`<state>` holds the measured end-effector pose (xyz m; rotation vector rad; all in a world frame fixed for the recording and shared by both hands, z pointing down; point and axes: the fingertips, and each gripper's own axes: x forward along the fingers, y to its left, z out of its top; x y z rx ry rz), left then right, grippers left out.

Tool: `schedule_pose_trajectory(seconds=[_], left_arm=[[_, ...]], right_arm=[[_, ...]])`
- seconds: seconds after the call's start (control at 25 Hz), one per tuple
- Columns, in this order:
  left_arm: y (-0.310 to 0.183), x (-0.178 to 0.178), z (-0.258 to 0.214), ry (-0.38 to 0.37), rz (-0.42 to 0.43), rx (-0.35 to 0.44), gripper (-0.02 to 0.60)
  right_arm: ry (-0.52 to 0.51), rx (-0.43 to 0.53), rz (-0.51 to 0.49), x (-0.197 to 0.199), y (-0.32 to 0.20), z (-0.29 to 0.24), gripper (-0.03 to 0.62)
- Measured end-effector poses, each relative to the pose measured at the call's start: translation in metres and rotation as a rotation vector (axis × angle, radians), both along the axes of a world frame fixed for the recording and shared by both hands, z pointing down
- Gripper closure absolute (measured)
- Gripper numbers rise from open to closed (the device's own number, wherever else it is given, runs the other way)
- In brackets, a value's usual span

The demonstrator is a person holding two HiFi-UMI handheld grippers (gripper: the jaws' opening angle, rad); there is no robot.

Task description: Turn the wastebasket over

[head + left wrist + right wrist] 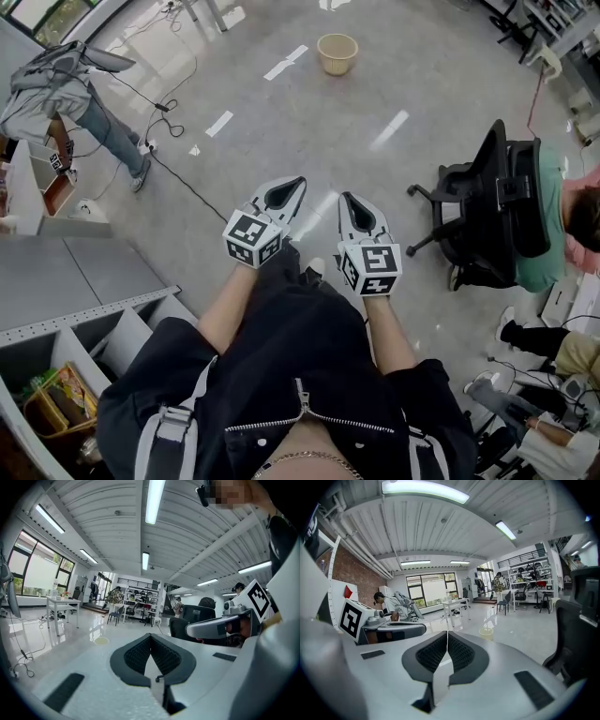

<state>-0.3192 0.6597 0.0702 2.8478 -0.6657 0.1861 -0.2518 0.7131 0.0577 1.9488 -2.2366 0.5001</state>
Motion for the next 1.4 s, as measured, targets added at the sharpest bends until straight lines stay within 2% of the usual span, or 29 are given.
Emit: schedule_pose_trajectory(seconds=[0.6, 0.8, 1.0, 1.4], left_arm=[[-0.006, 0.017, 0.003, -0.005, 0.056, -0.002, 0.578], [-0.015, 0.036, 0.004, 0.002, 0.077, -0.008, 0.578], [-0.035, 0.053, 0.014, 0.003, 0.081, -0.022, 0.578], [-0.119, 0.076, 0.019, 0.018, 0.012, -0.065, 0.578]], right_arm=[[0.009, 0.006, 0.059, 0.018, 0.006, -0.003, 0.582], [0.008, -0.007, 0.08, 0.035, 0.001, 0.0, 0.582], [0.012, -0.019, 0.078, 0.047, -0.021, 0.008, 0.582], [0.027, -0.048, 0.024, 0.073, -0.107, 0.007, 0.582]])
